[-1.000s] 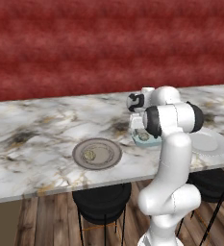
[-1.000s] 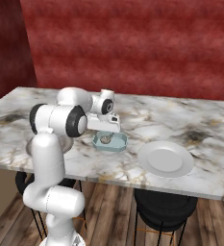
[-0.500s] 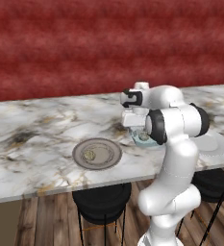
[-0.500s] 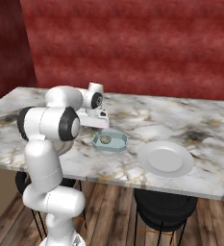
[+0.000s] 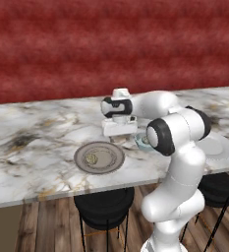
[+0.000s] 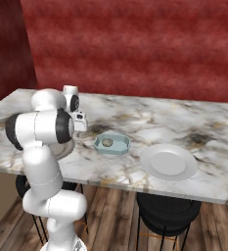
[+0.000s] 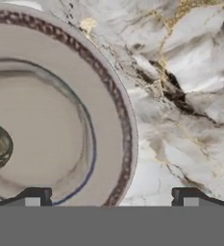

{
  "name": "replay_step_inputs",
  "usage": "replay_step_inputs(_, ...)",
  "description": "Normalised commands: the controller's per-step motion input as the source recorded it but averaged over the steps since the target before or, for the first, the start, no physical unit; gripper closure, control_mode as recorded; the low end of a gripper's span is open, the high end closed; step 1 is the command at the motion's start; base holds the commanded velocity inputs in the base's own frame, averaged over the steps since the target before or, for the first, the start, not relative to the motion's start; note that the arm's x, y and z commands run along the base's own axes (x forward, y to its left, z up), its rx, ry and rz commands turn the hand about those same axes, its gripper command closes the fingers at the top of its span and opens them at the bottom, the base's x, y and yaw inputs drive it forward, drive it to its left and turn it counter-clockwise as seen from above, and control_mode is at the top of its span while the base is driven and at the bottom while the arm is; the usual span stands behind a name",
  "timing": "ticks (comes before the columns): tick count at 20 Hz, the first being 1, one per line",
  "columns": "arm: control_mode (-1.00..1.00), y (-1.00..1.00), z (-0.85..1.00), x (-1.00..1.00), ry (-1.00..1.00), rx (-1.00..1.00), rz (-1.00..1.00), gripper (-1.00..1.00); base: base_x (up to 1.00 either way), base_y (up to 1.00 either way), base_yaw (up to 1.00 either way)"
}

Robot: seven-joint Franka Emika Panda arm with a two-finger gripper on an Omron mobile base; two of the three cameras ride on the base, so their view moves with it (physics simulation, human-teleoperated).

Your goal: Place two dumplings into each of the tupperware containers and then place the containers in the fridge.

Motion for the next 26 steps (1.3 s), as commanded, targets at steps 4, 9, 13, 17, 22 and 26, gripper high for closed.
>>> replay_step_inputs(4, -1.0, 0.94, 0.0, -0.04, 0.02, 0.0, 0.04, -1.0, 0.0, 0.0, 0.0)
replay_step_inputs(9, -1.0, 0.75, -0.02, -0.14, 0.08, 0.0, 0.0, -1.0, 0.0, 0.0, 0.0)
replay_step_inputs(13, -1.0, 0.41, -0.17, -0.35, -0.02, 0.0, 0.0, -1.0, 0.0, 0.0, 0.0)
replay_step_inputs(17, -1.0, 0.27, -0.26, -0.12, -0.06, 0.04, 0.0, -1.0, 0.0, 0.0, 0.0)
replay_step_inputs(22, -1.0, 0.26, -0.24, 0.0, -0.08, 0.06, 0.0, -1.0, 0.0, 0.0, 0.0)
replay_step_inputs(26, -1.0, 0.05, -0.02, 0.03, -0.04, 0.0, 0.0, -1.0, 0.0, 0.0, 0.0)
